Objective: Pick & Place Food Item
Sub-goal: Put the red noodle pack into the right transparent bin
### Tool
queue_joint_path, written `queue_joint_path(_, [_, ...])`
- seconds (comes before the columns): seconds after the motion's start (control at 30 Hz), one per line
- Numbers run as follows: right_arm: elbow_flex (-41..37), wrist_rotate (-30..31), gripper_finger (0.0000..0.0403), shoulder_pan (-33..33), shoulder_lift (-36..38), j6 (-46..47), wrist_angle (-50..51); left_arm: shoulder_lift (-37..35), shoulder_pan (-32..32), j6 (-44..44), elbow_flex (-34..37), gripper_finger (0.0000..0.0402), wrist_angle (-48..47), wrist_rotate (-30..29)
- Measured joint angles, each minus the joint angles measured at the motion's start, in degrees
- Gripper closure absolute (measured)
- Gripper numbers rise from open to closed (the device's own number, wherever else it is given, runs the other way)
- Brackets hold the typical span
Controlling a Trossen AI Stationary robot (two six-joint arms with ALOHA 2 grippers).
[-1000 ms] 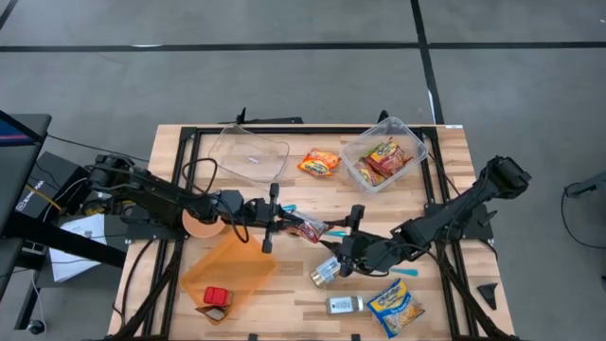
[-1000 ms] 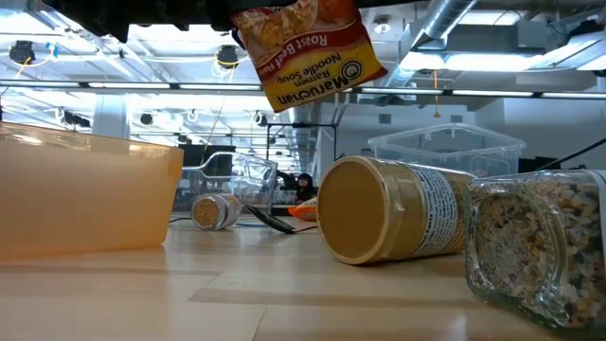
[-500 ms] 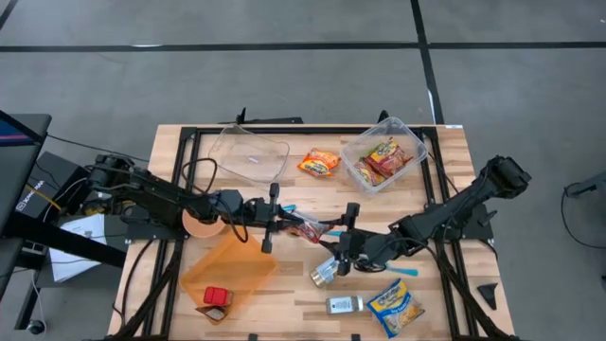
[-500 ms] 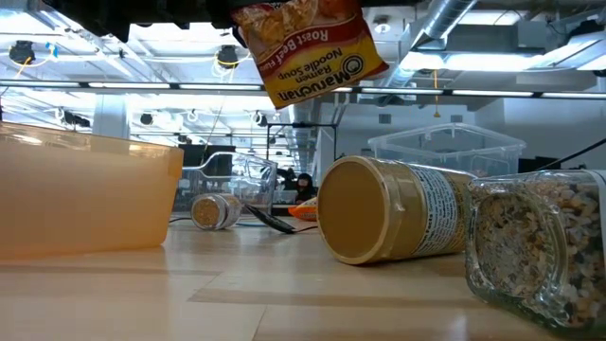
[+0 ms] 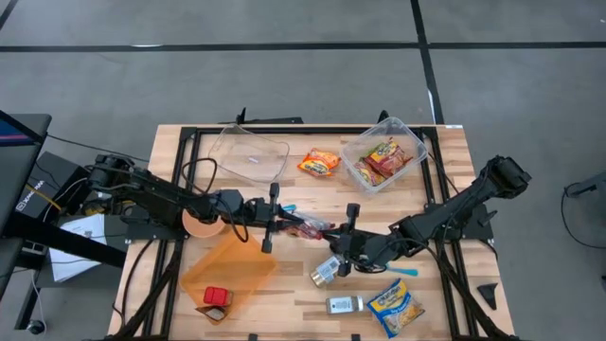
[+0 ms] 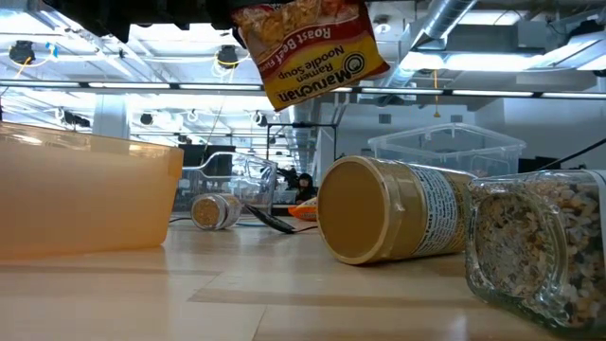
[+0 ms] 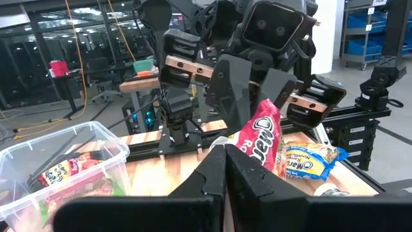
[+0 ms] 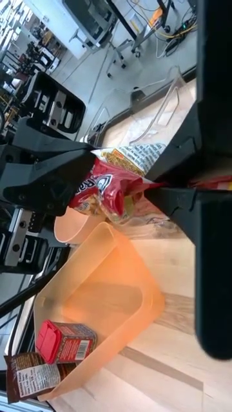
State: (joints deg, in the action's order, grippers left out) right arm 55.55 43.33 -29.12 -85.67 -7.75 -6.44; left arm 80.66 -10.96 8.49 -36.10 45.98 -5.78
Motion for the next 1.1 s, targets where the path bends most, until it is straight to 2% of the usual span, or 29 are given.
queue_joint_path(0.17, [0.0, 0.0, 0.0397, 0.0, 0.0, 0.0, 0.0, 0.0, 0.1, 0.0, 0.0, 0.0393, -0.6, -0.2])
queue_joint_path(0.27, [0.0, 0.0, 0.0397, 0.0, 0.0, 0.2, 0.1, 0.0, 0.1, 0.3, 0.0, 0.0375, -0.9, -3.0])
queue_joint_path(0.53, [0.0, 2.3, 0.0401, 0.0, 0.1, 1.5, 0.8, 0.0, 0.1, 6.1, 0.0, 0.0274, -5.3, -11.5])
queue_joint_path(0.73, [0.0, 8.4, 0.0402, 0.0, 1.1, 5.4, 4.3, 0.0, -0.4, 9.1, 0.0, 0.0212, -8.1, -12.9])
queue_joint_path(0.93, [0.0, 15.3, 0.0402, 0.3, 3.2, 15.0, 10.8, -1.0, -3.0, 14.0, 0.0, 0.0193, -12.1, -13.6])
queue_joint_path(1.1, [0.0, 16.7, 0.0403, 2.2, 6.5, 31.5, 20.6, -5.4, -5.0, 14.8, -0.1, 0.0200, -17.0, -14.0])
